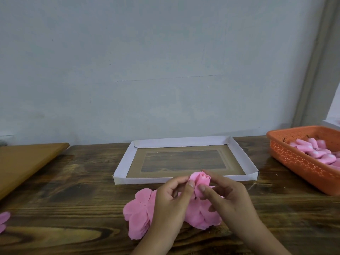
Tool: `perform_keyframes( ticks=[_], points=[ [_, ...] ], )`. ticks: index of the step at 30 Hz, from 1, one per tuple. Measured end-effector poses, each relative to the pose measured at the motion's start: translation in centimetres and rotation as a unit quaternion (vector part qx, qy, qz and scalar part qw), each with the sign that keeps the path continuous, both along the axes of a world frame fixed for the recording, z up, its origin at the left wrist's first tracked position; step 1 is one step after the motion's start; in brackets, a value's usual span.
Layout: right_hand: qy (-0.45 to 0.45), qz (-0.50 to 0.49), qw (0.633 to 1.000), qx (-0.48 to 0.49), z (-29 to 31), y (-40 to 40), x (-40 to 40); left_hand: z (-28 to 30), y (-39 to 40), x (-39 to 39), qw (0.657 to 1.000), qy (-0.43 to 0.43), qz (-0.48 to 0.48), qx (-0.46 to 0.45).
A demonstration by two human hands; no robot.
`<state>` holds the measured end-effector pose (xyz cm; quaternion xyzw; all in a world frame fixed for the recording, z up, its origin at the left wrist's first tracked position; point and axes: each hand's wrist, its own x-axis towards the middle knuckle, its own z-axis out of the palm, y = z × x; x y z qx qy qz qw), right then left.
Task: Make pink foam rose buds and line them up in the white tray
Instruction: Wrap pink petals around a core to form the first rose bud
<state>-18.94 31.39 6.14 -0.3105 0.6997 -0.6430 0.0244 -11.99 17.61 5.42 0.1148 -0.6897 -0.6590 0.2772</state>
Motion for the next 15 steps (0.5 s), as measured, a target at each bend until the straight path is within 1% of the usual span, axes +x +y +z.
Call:
perform_keyframes(
  ticks=[5, 8, 12, 15],
  points=[
    [-0.017, -0.006, 1.0, -0.009, 0.06, -0.08, 0.06, -0.1, -0.07, -0.13, 1.0, -0.001, -0.001, 0.01],
    [-0.001, 0.012, 1.0, -0.008, 0.16, -0.09, 0.05, -0.28, -0.17, -0.26, 1.0, -0.002, -0.003, 0.025],
    [0.015, 0.013, 1.0, 0.0, 0.24, -0.01, 0.11, -0.21, -0.38, -0.23, 0.996, -0.014, -0.036, 0.078],
    [0.011, 0.015, 1.0, -0.005, 0.23, -0.01, 0.08, 0.09, -0.54, -0.09, 0.996, -0.02, -0.044, 0.077]
  ],
)
